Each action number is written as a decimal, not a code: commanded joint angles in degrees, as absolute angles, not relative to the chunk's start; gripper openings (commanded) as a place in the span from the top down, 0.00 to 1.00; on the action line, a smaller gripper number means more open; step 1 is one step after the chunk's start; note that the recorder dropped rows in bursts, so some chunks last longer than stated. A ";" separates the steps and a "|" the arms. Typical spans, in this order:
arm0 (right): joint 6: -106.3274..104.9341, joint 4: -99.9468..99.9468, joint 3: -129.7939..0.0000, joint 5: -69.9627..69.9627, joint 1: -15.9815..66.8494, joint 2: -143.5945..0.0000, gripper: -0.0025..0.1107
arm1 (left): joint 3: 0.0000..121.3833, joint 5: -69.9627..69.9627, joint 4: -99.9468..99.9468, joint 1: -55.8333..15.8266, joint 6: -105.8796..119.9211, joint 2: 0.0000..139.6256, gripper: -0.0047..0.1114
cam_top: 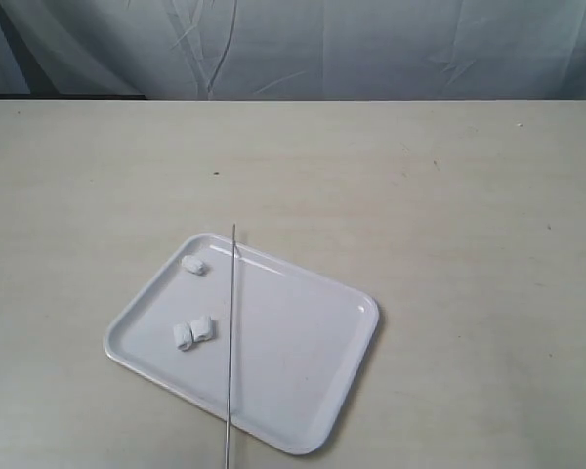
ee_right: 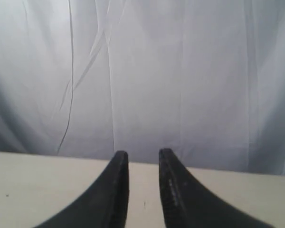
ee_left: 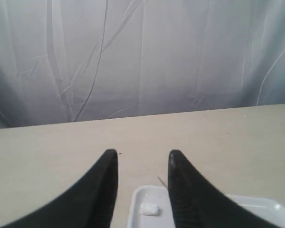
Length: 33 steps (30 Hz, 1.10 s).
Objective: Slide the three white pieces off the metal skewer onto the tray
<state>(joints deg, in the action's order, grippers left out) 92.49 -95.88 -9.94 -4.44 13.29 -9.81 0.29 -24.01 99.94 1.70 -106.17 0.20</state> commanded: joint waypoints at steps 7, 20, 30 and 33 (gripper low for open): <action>93.18 -95.46 -7.79 -1.61 3.81 0.00 0.77 | 0.00 1.58 81.49 1.79 -91.18 0.00 0.66; 91.57 -91.22 0.00 -2.98 3.70 0.00 0.77 | 0.00 12.22 -9.03 1.66 15.38 0.00 0.66; 23.07 -19.99 0.00 -15.67 3.70 0.00 0.77 | 0.00 16.59 -10.88 1.66 16.70 0.00 0.66; -2.78 -0.57 0.00 -14.81 3.70 0.00 0.77 | 0.00 16.69 -12.46 1.66 16.49 0.00 0.69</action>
